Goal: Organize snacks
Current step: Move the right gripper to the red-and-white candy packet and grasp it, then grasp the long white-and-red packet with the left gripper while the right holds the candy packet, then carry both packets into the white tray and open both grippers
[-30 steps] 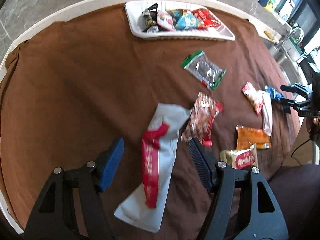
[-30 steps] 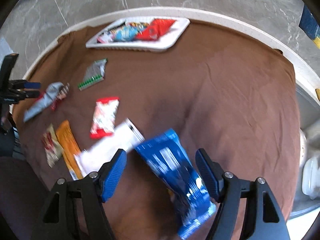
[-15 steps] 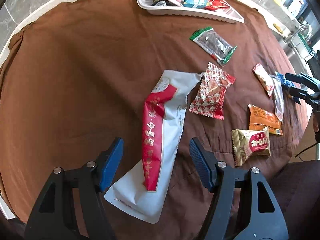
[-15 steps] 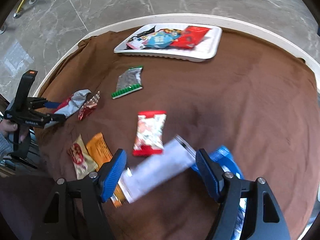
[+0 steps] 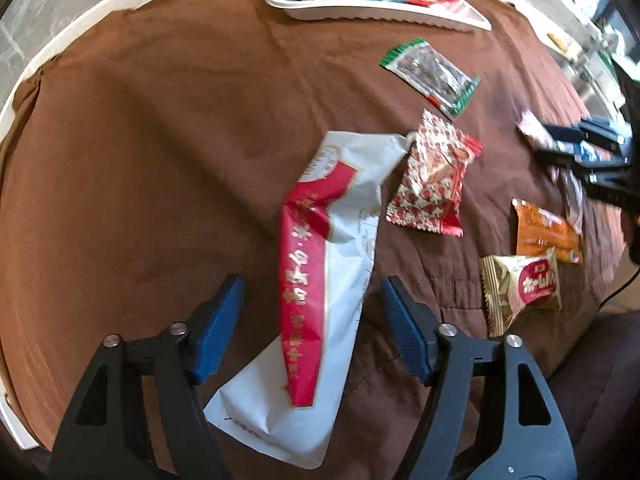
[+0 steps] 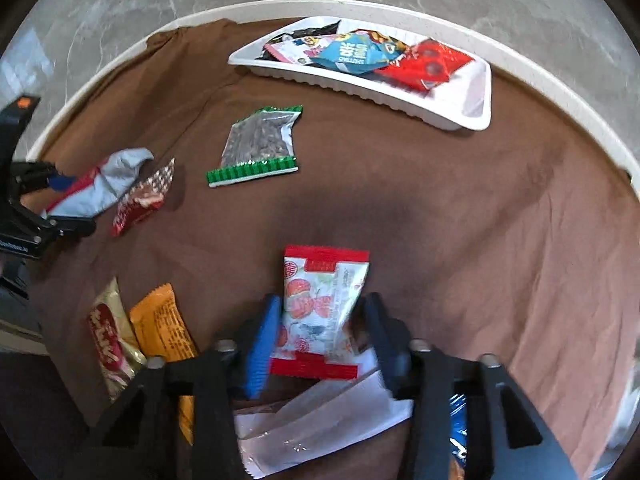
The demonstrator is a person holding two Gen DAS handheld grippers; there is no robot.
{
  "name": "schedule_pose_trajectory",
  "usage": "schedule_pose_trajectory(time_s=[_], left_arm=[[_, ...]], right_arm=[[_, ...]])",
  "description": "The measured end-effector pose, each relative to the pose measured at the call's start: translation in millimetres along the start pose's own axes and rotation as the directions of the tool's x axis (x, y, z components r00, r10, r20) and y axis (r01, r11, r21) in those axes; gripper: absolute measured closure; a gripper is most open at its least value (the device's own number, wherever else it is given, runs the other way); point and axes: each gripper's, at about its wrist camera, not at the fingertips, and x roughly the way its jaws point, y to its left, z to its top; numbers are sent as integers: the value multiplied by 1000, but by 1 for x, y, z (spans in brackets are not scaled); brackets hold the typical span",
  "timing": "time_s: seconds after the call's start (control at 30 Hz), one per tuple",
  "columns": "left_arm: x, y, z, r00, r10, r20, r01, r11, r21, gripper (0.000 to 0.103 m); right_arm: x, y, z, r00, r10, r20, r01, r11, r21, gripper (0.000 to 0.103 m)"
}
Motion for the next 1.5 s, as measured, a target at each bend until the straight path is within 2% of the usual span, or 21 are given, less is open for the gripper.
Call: schedule_pose_trajectory(time_s=[0.1, 0.4, 0.47, 0.5, 0.53, 0.73, 0.93, 1.1, 1.3, 1.5], left_arm=[[4, -9, 0, 1000, 13, 9, -13, 1000, 24, 23], [5, -10, -1, 1000, 8, 29, -9, 999, 33, 25], [1, -7, -3, 999, 19, 42, -19, 1000, 18, 42], [-1, -5, -1, 999, 6, 48, -7, 1000, 11, 62], [-3, -1, 0, 999, 0, 51, 0, 1000, -5, 71], [-7, 12, 10, 997, -54, 46, 57, 996, -75, 81], [-14, 11, 13, 996, -56, 72, 62, 995, -79, 81], [-22, 16, 17, 993, -71, 95, 82, 990, -111, 81], [-32, 19, 33, 983, -126, 132, 144, 980, -138, 81], [-39, 23, 67, 963, -200, 183, 229, 961, -154, 81]], right_arm=[[0, 3, -2, 1000, -22, 6, 22, 999, -30, 66], [-1, -1, -2, 1000, -11, 7, 12, 999, -31, 67], [-1, -1, -1, 1000, -10, 6, 10, 999, -32, 67], [0, -1, -1, 1000, -8, 5, 8, 999, -31, 67], [0, -1, -1, 1000, -8, 3, 9, 999, -35, 67], [1, 0, 0, 1000, -4, 3, 4, 999, -43, 67], [-3, -7, -1, 999, 35, 21, -35, 999, -14, 70], [-12, -21, 2, 993, 107, 49, -111, 992, 67, 71], [-19, -36, 9, 980, 182, 76, -191, 970, 148, 71], [-17, -51, 20, 963, 257, 84, -269, 935, 231, 71]])
